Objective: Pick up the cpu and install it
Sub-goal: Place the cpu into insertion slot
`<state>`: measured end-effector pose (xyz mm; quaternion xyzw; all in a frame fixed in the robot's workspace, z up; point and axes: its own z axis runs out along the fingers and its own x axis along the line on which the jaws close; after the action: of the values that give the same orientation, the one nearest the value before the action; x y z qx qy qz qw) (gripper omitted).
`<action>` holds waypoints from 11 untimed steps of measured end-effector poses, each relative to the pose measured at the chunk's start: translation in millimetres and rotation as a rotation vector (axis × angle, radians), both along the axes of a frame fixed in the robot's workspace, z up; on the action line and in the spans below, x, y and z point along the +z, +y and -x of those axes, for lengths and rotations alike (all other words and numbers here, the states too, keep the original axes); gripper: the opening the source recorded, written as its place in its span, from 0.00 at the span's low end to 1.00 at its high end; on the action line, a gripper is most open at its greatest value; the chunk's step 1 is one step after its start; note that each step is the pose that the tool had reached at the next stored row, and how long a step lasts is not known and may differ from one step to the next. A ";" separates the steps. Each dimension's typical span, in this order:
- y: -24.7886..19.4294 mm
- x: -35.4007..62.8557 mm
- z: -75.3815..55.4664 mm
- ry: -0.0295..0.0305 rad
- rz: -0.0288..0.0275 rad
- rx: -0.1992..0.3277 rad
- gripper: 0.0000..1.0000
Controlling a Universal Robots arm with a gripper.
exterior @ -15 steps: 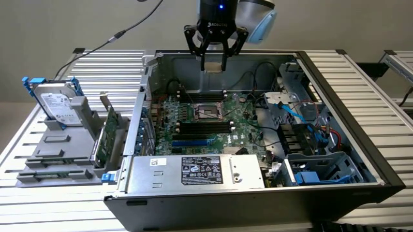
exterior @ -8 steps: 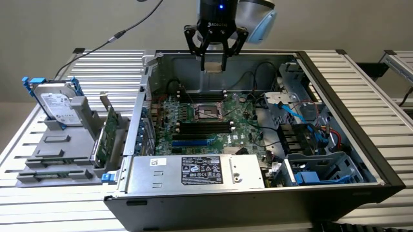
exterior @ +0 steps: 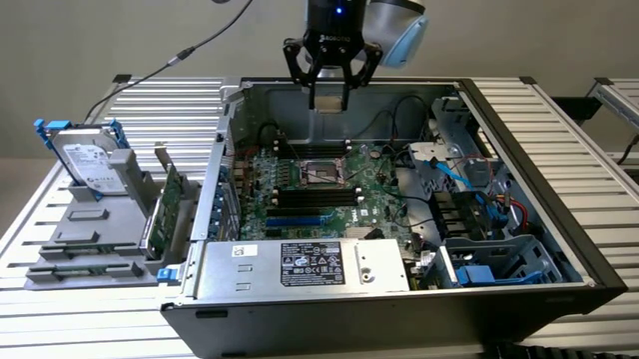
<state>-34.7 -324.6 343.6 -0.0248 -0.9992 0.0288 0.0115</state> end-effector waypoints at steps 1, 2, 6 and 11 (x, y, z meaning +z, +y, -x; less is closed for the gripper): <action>0.0 -0.3 0.0 0.0000 0.0000 -0.018 0.55; 0.0 -0.6 0.0 0.0000 0.0000 -0.036 0.55; 0.0 -2.1 0.0 0.0000 0.0000 -0.108 0.55; 0.0 -4.7 0.0 0.0000 0.0000 -0.199 0.55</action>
<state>-34.7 -324.6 338.9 -0.1241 -0.9918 0.0275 0.0143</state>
